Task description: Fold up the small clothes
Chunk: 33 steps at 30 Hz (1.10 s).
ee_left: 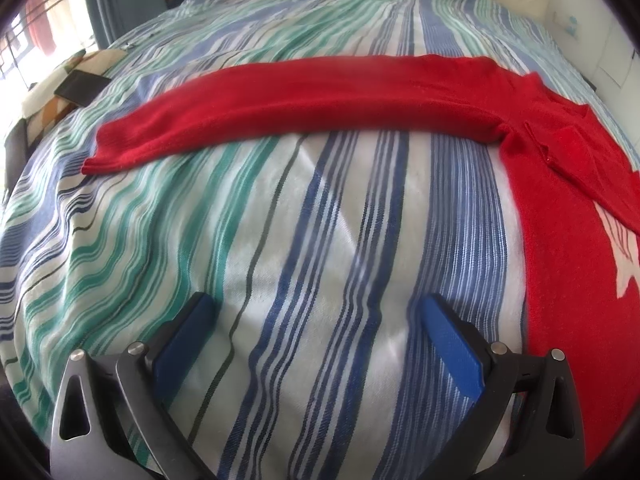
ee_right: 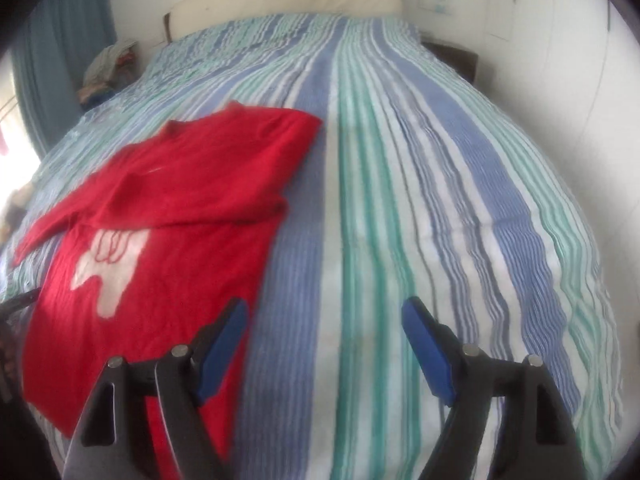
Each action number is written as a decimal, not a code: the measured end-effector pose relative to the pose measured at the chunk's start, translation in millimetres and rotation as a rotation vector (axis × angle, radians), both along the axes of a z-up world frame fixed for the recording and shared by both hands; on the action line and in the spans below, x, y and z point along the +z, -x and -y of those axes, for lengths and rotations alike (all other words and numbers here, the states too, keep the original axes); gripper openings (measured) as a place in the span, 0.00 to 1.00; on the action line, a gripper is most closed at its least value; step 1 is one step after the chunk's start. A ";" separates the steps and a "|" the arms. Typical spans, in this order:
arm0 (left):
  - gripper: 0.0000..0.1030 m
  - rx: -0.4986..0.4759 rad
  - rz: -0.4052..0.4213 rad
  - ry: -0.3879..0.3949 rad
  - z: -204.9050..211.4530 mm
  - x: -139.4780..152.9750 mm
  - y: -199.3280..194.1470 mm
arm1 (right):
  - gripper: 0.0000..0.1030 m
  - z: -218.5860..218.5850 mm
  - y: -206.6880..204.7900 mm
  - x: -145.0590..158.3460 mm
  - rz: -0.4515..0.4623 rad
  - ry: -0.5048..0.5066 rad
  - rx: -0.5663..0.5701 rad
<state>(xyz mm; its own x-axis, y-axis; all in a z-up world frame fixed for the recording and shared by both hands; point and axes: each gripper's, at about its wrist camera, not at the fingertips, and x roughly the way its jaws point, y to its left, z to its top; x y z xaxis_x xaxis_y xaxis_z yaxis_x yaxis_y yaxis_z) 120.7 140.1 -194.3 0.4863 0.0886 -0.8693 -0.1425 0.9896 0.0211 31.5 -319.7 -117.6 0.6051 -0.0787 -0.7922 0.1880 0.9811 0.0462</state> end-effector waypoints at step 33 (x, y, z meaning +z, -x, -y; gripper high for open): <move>1.00 -0.001 0.003 0.001 2.8 -1.0 4.0 | 0.99 31.7 37.4 -61.1 0.084 -0.040 -0.164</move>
